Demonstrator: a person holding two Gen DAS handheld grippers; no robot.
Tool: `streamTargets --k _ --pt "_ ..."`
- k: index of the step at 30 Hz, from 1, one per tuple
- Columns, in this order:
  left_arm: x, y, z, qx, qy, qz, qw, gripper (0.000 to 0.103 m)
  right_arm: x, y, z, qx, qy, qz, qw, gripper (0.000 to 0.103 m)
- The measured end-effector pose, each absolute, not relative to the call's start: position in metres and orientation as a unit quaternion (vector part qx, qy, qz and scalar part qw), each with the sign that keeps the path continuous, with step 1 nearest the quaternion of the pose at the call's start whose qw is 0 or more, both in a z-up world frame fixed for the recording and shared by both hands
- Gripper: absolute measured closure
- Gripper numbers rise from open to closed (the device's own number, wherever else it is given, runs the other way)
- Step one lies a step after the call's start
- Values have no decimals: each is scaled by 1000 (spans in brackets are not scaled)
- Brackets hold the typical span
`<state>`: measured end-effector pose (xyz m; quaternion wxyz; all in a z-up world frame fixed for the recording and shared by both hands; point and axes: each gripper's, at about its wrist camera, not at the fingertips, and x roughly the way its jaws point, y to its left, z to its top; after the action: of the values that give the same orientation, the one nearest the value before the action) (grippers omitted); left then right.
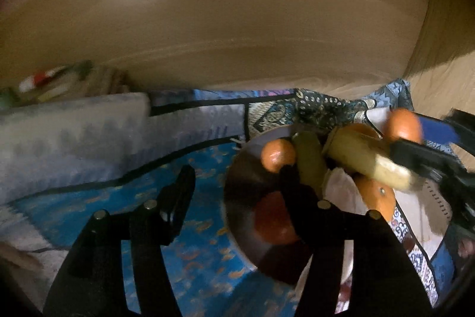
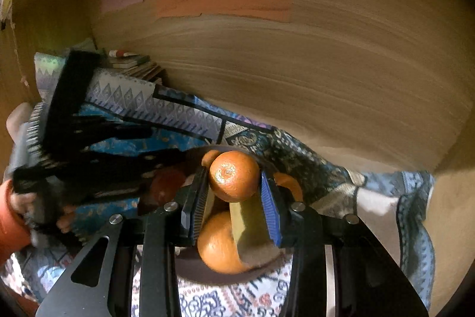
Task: Organize fruits
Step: 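Place both mandarins onto the dark plate and open both tools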
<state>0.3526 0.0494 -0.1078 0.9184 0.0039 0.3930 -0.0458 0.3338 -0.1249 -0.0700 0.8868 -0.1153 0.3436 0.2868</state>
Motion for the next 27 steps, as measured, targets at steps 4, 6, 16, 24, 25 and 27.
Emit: streamTargets --k 4,6,16,24,25,27 --pt "330 69 -95 0 378 -35 925 42 351 -109 -76 -120 361 298 875 71" --pt "321 77 -91 1 374 -29 927 40 357 -101 -80 -121 370 305 869 71" --pt "300 95 -93 1 371 -19 928 40 369 -68 -108 -140 410 316 844 71" --pt "291 100 -95 -3 370 -20 929 40 369 -63 -114 -157 428 316 832 70" --pt "290 100 -94 -3 369 -19 929 40 369 -63 -114 -156 427 316 832 68" --pt "286 99 -93 -5 369 -20 929 40 366 -66 -110 -153 419 316 837 56"
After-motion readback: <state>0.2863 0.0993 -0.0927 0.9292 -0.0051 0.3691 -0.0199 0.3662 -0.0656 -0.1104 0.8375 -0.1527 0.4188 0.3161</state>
